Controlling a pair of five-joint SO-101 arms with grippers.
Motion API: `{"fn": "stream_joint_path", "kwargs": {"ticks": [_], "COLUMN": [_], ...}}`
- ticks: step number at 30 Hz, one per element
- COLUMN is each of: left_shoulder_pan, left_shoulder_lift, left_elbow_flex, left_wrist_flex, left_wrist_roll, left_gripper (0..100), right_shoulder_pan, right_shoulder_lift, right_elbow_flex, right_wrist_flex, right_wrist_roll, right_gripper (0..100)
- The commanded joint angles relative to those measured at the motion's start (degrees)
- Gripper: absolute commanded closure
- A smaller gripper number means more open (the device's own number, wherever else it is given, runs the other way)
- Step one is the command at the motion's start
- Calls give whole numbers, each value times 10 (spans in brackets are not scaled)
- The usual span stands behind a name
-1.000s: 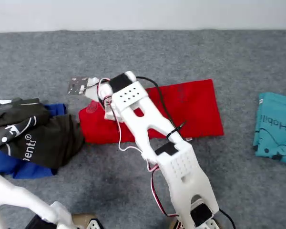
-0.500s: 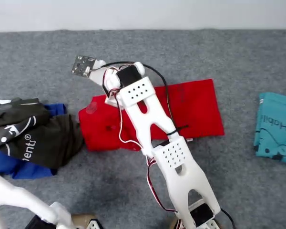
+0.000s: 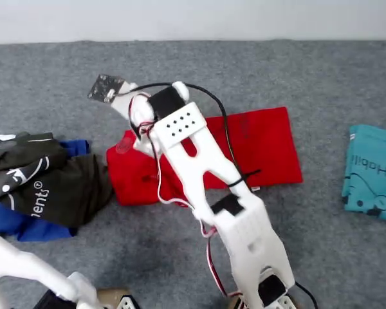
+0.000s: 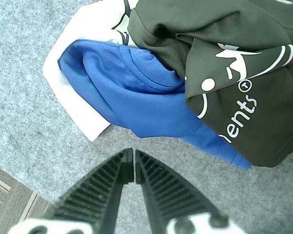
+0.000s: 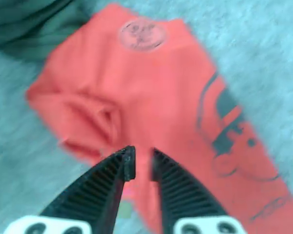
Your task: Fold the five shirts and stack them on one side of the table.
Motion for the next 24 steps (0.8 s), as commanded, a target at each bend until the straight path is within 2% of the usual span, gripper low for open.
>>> {"fn": "stream_joint_path", "kwargs": {"ticks": [1, 7, 21, 24], "left_shoulder_pan": [2, 2, 2, 2], "left_shoulder_lift": [-18, -18, -18, -18], "left_elbow_flex": [-2, -2, -2, -2], "left_wrist_flex": [-13, -14, -14, -14], "left_wrist_roll": [-3, -3, -3, -3], "left_gripper": [986, 986, 986, 986], "right_shoulder_pan": [-25, -41, -64, -64], "right_shoulder_lift": [-126, -132, -7, 7], "right_elbow_flex": [130, 205, 203, 203], "right_wrist_flex": [23, 10, -31, -31], "right_wrist_roll": [-29, -57, -58, -53], "right_gripper": [798, 789, 790, 846]}}
